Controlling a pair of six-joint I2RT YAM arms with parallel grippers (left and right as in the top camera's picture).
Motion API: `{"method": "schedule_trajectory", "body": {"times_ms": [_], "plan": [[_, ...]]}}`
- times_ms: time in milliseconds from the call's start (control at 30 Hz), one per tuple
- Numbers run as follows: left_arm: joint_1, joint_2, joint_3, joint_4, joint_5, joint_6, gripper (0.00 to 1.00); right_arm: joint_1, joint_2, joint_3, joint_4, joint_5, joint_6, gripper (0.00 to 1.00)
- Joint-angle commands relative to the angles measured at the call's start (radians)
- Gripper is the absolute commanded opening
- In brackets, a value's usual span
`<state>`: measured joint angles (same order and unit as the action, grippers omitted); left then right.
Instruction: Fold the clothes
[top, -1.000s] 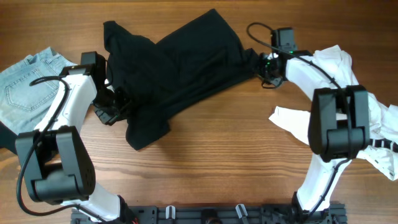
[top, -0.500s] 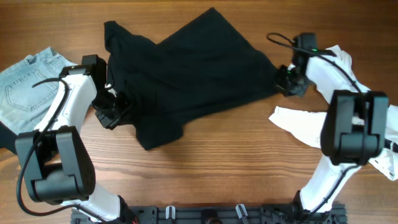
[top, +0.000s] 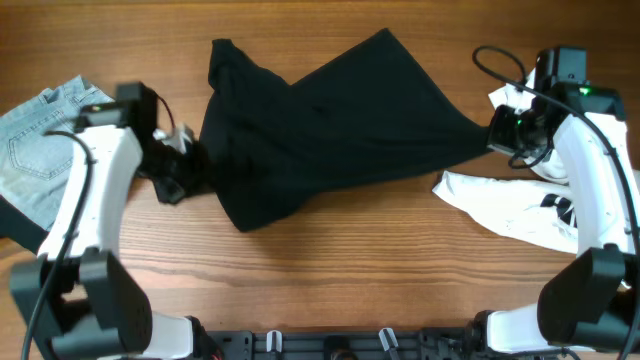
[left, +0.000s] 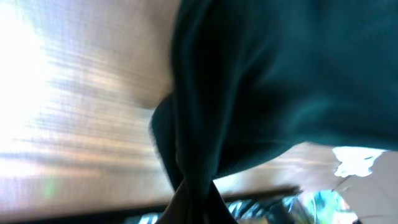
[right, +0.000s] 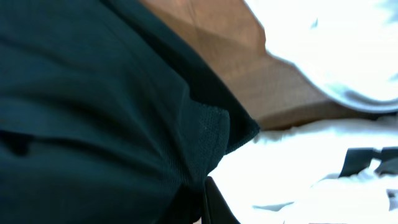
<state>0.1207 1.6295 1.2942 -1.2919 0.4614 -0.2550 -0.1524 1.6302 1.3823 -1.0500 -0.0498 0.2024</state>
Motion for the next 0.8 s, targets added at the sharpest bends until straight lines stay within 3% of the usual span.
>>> {"method": "schedule_trajectory", "body": {"times_ms": [0,167,333,467,600,767], "plan": [[0.055,-0.108,0.269,0.049,0.029,0.035,0.04,-0.006,-0.117,0.192,0.025,-0.043,-0.046,0.04],[0.058,-0.188,0.551,0.199,0.026,0.034,0.04,-0.006,-0.22,0.435,0.014,-0.063,-0.044,0.04],[0.071,-0.27,0.726,0.23,-0.022,0.011,0.04,-0.006,-0.325,0.57,0.065,-0.042,-0.046,0.04],[0.076,-0.317,0.751,0.264,-0.088,0.0,0.04,-0.006,-0.354,0.596,0.114,-0.032,-0.046,0.04],[0.072,-0.244,0.751,0.265,-0.088,0.001,0.04,-0.006,-0.248,0.595,0.115,-0.034,-0.046,0.04],[0.026,-0.015,0.751,0.362,-0.089,0.034,0.04,-0.006,0.002,0.595,0.187,-0.108,-0.045,0.04]]}}
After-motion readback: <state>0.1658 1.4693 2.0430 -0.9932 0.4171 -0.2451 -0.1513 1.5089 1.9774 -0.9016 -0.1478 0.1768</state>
